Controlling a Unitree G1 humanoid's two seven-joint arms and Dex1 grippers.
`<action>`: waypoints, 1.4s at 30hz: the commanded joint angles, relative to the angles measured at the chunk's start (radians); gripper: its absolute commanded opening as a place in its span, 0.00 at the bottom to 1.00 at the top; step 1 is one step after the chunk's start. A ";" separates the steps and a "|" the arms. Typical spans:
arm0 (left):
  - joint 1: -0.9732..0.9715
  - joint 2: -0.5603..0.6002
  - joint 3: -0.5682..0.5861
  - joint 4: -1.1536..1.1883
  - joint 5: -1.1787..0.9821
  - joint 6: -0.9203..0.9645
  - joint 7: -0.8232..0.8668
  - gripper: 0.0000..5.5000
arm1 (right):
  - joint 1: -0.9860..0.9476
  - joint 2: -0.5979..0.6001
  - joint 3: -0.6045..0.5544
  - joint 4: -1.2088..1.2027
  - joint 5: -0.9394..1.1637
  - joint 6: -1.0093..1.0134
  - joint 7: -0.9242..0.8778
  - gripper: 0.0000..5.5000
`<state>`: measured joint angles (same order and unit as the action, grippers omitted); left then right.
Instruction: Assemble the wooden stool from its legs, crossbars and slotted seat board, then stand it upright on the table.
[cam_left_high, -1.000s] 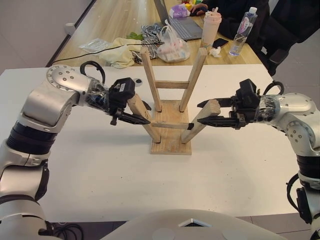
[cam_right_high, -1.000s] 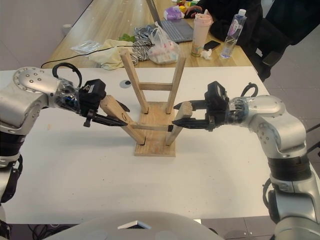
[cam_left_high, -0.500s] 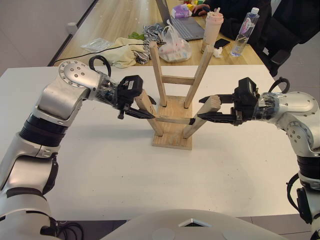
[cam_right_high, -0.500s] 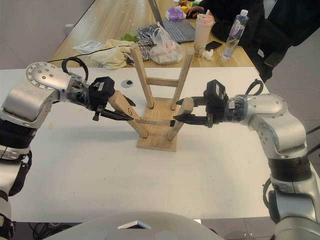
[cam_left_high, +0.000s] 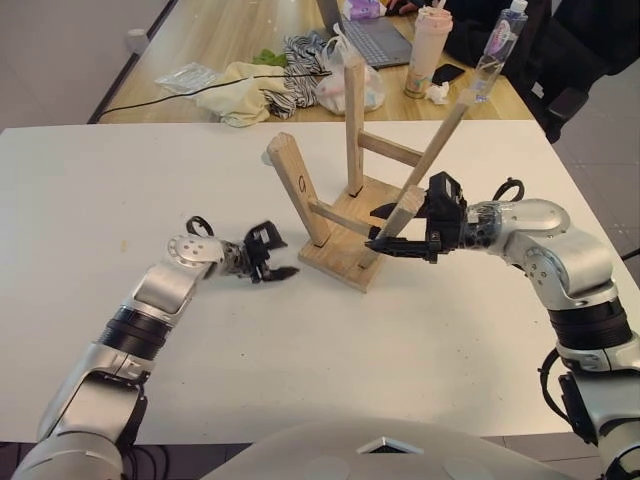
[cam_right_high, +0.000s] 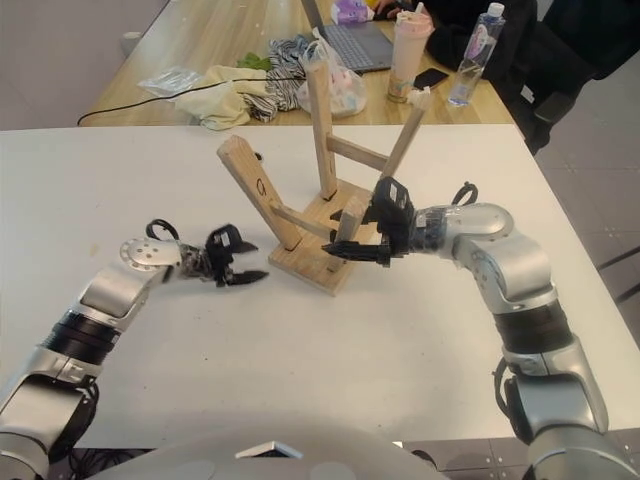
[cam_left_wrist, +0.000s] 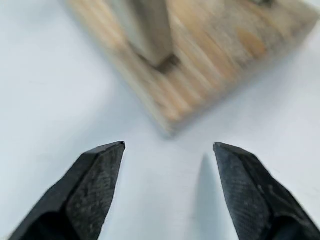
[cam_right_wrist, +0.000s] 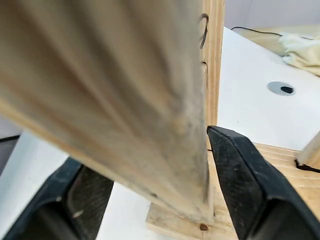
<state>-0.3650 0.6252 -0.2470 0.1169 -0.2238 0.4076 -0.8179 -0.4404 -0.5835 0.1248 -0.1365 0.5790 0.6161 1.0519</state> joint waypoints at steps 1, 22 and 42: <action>0.000 -0.106 0.101 -0.019 -0.056 -0.001 0.085 0.59 | -0.082 0.046 -0.100 -0.021 0.110 0.074 -0.045 0.55; -0.029 -0.566 0.387 0.105 -0.174 0.018 0.583 0.41 | 0.039 0.057 0.118 0.006 -0.193 0.022 -0.422 0.32; 0.192 -0.351 0.415 0.091 -0.123 -0.142 0.355 0.41 | 0.167 -0.032 0.037 -0.201 -0.141 0.163 -0.176 0.14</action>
<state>-0.2835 0.2196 0.1996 0.3540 -0.3197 0.2172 -0.3677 -0.3473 -0.5064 0.2281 -0.3260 0.3770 0.7282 0.7911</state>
